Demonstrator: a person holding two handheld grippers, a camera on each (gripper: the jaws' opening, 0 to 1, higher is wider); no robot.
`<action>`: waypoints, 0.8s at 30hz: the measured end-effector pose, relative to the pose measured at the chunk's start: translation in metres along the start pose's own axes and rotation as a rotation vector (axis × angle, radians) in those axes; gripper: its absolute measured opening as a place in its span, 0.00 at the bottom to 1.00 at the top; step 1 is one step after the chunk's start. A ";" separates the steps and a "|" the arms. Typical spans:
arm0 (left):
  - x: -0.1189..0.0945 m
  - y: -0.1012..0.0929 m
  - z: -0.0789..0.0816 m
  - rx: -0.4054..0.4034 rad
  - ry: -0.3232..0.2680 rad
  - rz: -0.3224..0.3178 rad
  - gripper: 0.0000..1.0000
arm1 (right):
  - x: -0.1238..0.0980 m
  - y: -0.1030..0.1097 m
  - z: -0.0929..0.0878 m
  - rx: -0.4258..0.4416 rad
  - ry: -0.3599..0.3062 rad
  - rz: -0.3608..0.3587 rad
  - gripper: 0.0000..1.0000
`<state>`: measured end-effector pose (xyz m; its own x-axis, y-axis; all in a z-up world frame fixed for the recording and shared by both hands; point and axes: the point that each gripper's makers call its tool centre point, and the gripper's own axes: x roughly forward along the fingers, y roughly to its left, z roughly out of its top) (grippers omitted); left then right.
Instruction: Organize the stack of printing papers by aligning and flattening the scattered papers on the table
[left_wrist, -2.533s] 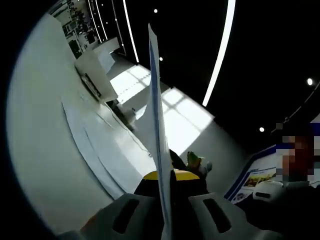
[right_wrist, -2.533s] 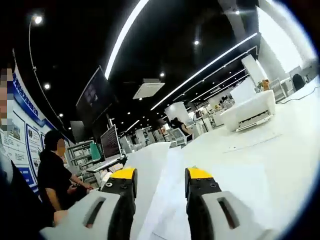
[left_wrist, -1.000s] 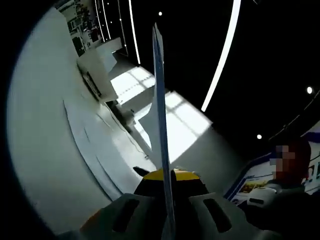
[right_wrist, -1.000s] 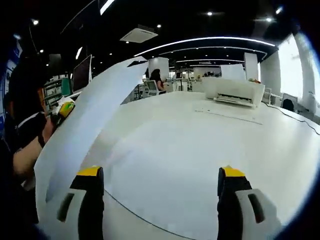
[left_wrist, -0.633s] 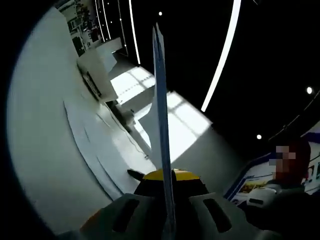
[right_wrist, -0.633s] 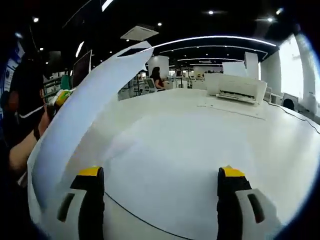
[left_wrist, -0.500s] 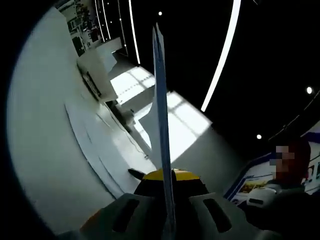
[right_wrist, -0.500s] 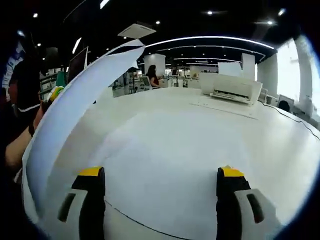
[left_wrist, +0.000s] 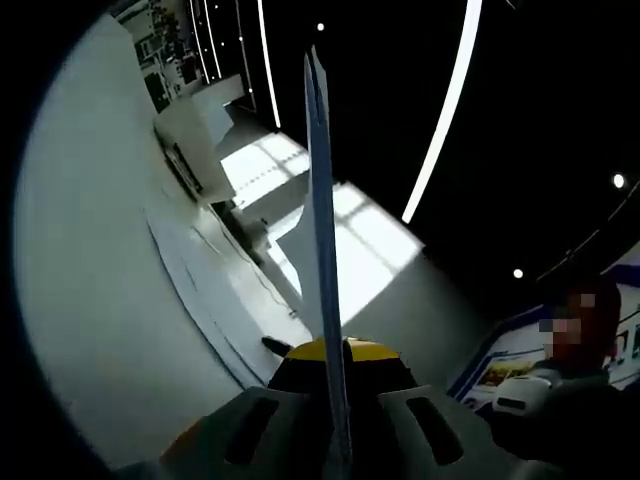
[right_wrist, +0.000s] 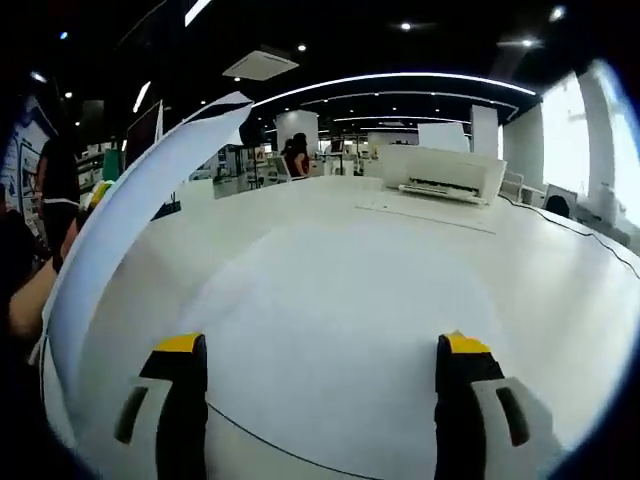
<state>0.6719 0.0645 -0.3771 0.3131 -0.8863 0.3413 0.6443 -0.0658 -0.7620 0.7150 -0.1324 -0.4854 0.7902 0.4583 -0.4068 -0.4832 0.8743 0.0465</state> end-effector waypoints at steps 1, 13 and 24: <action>0.000 0.000 0.000 0.000 0.000 0.000 0.06 | -0.001 -0.003 0.000 0.001 0.001 -0.004 0.90; 0.001 -0.001 -0.001 0.001 0.001 0.003 0.06 | -0.008 -0.003 0.000 0.029 -0.006 0.043 0.91; 0.000 0.000 0.000 -0.001 -0.001 0.003 0.06 | -0.016 0.040 0.013 -0.099 -0.031 0.137 0.91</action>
<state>0.6724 0.0645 -0.3771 0.3157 -0.8862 0.3391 0.6423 -0.0635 -0.7638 0.6882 -0.1025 -0.4649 0.7247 0.5787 -0.3740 -0.6212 0.7836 0.0087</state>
